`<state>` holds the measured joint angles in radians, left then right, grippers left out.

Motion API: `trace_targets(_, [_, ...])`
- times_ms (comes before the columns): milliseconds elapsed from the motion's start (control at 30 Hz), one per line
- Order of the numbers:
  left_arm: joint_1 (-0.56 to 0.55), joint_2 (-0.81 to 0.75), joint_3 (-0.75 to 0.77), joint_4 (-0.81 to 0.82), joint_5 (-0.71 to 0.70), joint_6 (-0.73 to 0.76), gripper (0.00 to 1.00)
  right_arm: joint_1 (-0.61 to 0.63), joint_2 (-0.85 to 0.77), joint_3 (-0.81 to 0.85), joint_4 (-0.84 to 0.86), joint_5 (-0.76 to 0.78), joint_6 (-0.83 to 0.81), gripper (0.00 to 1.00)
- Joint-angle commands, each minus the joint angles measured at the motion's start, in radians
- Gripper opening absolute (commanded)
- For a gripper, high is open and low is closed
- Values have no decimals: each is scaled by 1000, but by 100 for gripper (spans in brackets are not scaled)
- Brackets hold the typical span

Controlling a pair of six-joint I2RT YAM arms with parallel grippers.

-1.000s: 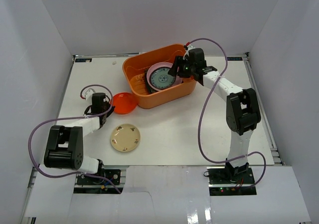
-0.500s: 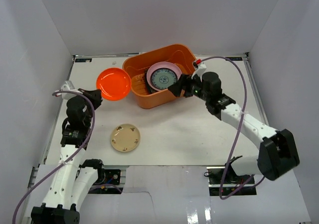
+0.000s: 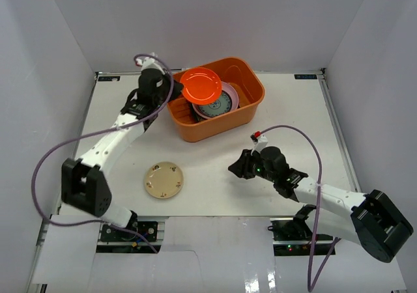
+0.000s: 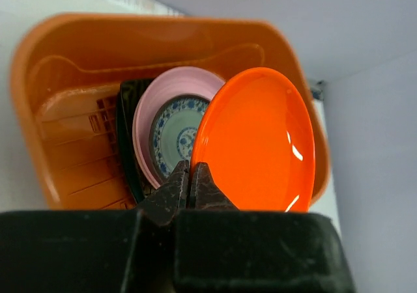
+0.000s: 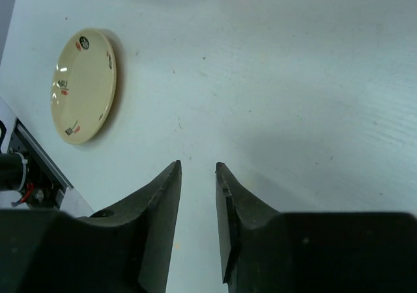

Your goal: Place the plates into the plastic bin on the countertop

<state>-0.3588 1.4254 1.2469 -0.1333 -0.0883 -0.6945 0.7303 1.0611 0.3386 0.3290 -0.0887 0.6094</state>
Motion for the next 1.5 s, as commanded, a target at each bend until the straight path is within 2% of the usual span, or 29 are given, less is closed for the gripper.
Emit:
trace_targets(0, [-25,151,145,4,-24,58,0,61,26,-7,122,58,46,35])
trace_targets(67, [-25,229,201,0,-22,75,0,116,45,-9,142,81,55,40])
trace_targets(133, [-25,332,282,-11,-8,87,0,159,89,2,159,83,64,48])
trace_targets(167, [-25,367,310,-15,-1,95,0,175,124,14,168,83,73,55])
trace_targets(233, [-25,459,391,-38,-5,101,0,216,166,31,186,83,87,61])
trace_targets(300, [-26,516,436,-57,-11,113,6,254,238,59,232,83,112,65])
trace_targets(333, [-25,564,469,-69,-10,122,10,264,263,71,246,84,121,66])
trace_targets(367, [-25,582,480,-72,-7,128,21,271,317,85,272,83,141,66])
trace_targets(433, [-25,612,502,-83,-2,139,34,293,370,115,306,83,157,66])
trace_targets(467, [-25,624,503,-84,1,141,47,299,419,126,329,83,168,66])
trace_targets(533, [-25,616,499,-80,22,141,60,316,464,169,349,83,191,67])
trace_targets(567, [-26,600,496,-75,28,145,73,320,505,186,355,83,197,67])
trace_targets(633, [-25,567,494,-69,57,157,81,337,545,238,364,125,213,67])
trace_targets(700, [-25,498,493,-68,79,174,88,353,606,275,377,135,234,67])
trace_targets(833, [-25,316,439,-74,125,202,93,374,715,359,406,145,285,67])
trace_targets(933, [-25,131,309,-83,162,201,95,388,795,402,415,173,331,65])
trace_targets(967, [-26,80,219,-89,168,193,95,392,828,408,421,179,345,63])
trace_targets(1000, [-25,-27,170,-94,174,190,96,391,845,412,429,184,357,60])
trace_targets(1067, [-25,-135,64,-95,182,193,98,393,885,421,433,178,387,51])
trace_targets(1100, [-25,-190,-42,-100,174,203,98,394,898,431,432,173,392,45])
trace_targets(1133, [-26,-292,-90,-109,161,210,98,394,907,436,432,167,397,33])
trace_targets(1167, [-25,-340,-133,-121,144,217,98,397,918,436,441,162,411,27])
trace_targets(1200, [-25,-389,-176,-153,106,233,98,396,919,422,456,159,418,21])
trace_targets(1233, [-25,-481,-252,-170,99,242,98,396,904,409,478,158,421,10])
trace_targets(1267, [-25,-526,-288,-187,60,251,98,396,887,390,510,164,421,8])
trace_targets(1433, [-25,-756,-435,-305,-28,282,98,383,687,243,535,170,354,8])
trace_targets(1467, [-25,-819,-464,-318,-36,286,98,371,587,226,535,165,337,8])
